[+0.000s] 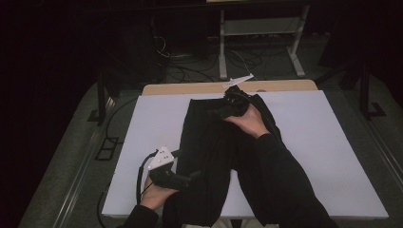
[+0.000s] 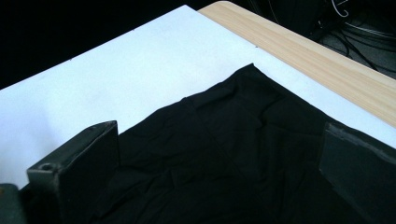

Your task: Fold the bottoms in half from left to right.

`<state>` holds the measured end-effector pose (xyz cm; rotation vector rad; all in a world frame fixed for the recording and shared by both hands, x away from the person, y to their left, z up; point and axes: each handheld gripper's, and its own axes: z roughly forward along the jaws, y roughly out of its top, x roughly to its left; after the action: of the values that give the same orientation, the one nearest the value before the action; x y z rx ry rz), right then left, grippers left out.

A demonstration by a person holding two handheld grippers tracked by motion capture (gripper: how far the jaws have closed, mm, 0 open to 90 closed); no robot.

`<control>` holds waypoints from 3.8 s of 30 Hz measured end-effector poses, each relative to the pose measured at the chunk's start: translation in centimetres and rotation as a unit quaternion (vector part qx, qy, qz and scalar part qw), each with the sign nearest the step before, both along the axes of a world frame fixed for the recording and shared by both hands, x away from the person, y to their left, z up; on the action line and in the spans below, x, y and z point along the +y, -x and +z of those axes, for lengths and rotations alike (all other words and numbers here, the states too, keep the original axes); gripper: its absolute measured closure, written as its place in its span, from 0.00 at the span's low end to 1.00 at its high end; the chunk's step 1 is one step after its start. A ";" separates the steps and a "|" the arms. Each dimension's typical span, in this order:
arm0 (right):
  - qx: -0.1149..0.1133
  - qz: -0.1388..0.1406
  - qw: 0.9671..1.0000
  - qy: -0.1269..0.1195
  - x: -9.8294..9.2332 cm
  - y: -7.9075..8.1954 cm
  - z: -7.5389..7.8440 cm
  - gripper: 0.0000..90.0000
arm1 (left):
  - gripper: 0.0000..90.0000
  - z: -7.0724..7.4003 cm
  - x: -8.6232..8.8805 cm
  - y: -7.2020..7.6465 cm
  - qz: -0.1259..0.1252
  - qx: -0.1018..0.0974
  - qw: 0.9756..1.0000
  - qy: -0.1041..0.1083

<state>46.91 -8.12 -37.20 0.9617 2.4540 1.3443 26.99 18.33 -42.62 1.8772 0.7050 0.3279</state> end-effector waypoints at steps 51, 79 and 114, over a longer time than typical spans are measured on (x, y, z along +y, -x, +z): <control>0.001 -0.042 0.999 0.009 6.5 -5.2 -2.7 0.00 | 0.00 0.1 0.2 0.0 0.004 -0.002 1.000 0.008; 0.028 -0.097 0.995 0.017 11.0 -7.1 -6.7 0.22 | 0.00 0.2 0.5 0.1 0.004 -0.002 1.000 0.009; 0.032 -0.154 0.986 0.057 12.4 -6.9 -8.3 0.88 | 0.00 0.5 1.1 0.5 0.011 0.005 1.000 0.023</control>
<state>53.83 4.24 -45.54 1.3063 2.2772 1.0755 26.46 19.43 -42.11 1.8295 0.7347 0.3143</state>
